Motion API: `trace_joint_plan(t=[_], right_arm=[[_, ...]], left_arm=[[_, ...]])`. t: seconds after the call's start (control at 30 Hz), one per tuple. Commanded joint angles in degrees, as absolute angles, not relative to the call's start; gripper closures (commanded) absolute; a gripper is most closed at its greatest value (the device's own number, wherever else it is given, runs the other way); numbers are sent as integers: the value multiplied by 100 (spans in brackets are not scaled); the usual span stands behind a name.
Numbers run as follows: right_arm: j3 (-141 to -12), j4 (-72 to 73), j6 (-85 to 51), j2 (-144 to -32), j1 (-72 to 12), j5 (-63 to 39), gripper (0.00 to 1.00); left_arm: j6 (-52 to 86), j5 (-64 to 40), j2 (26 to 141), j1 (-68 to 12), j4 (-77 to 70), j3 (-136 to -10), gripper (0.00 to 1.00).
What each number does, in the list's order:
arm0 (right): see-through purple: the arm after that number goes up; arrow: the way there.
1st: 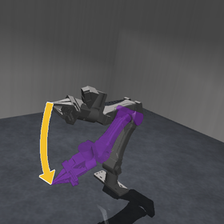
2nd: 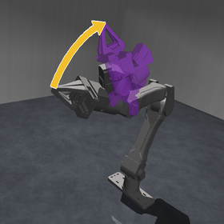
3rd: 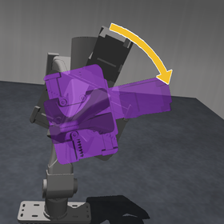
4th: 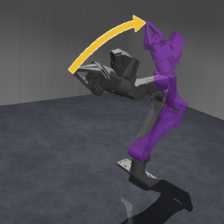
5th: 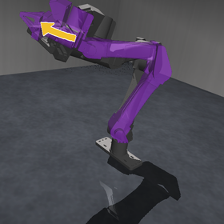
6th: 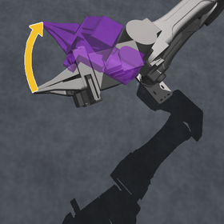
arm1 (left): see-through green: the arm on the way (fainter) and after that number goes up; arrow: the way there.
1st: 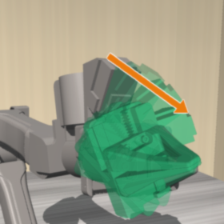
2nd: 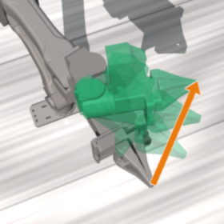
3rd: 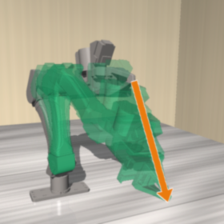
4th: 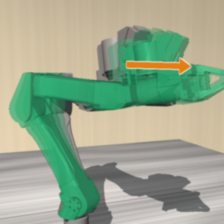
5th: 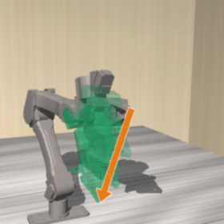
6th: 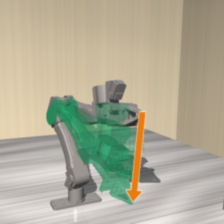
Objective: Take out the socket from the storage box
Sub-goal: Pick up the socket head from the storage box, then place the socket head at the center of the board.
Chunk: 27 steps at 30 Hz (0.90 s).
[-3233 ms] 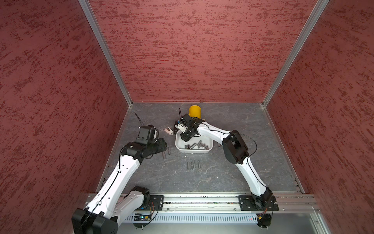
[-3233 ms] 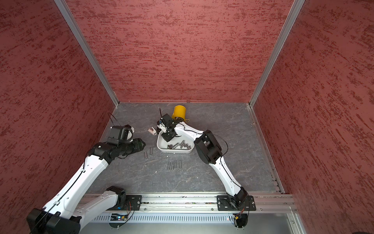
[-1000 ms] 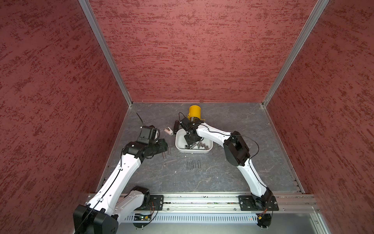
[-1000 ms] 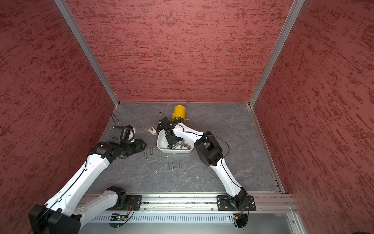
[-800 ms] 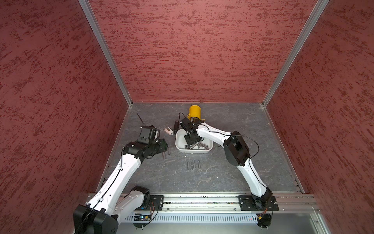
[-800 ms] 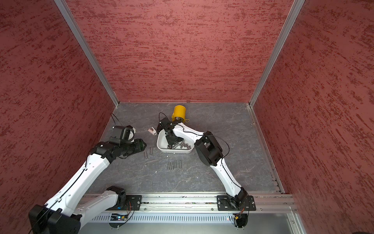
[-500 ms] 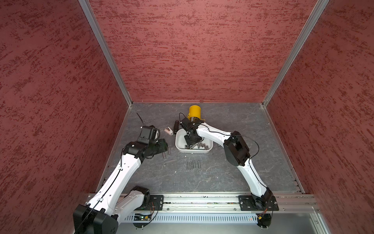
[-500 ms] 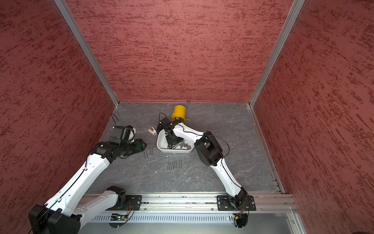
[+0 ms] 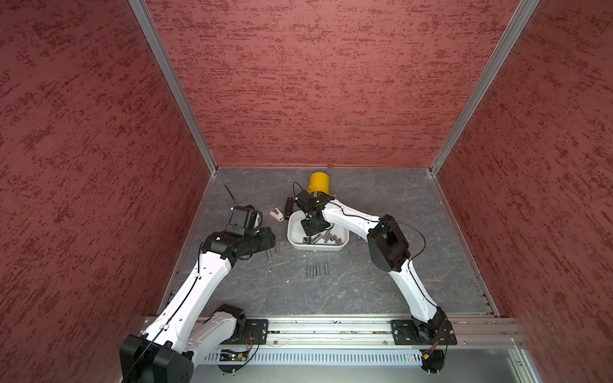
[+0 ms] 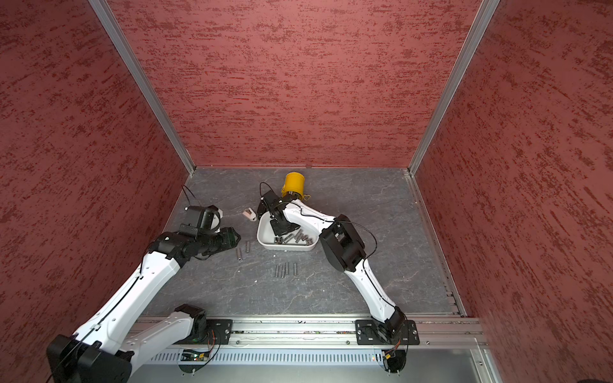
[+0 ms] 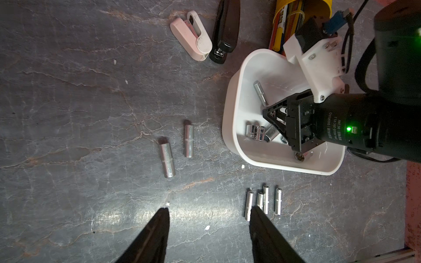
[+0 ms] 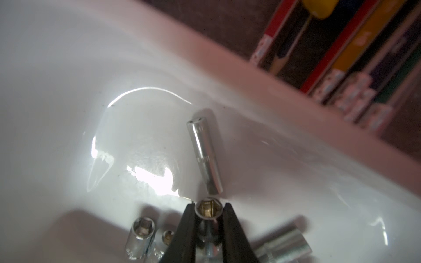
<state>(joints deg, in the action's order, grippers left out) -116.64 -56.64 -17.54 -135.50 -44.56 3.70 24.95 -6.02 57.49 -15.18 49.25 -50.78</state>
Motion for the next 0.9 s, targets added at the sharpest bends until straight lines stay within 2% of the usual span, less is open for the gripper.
trace_joint_plan(t=[0.0,0.47,0.63,0.87], right_arm=[[-11883,-5712,-1644,-13173,-4412,443,80],[-11469,-5757,-1646,-12441,-4258,295,81],[-10583,-5630,-1626,-11623,-3935,330,81],[-8690,-5127,-1732,-10379,-2966,318,81]], left_arm=[[2417,-587,5742,-1556,4880,-5044,41],[2417,-594,5754,-1579,4869,-5049,41],[2413,-615,5763,-1583,4858,-5049,41],[2410,-669,5782,-1585,4832,-5071,41]])
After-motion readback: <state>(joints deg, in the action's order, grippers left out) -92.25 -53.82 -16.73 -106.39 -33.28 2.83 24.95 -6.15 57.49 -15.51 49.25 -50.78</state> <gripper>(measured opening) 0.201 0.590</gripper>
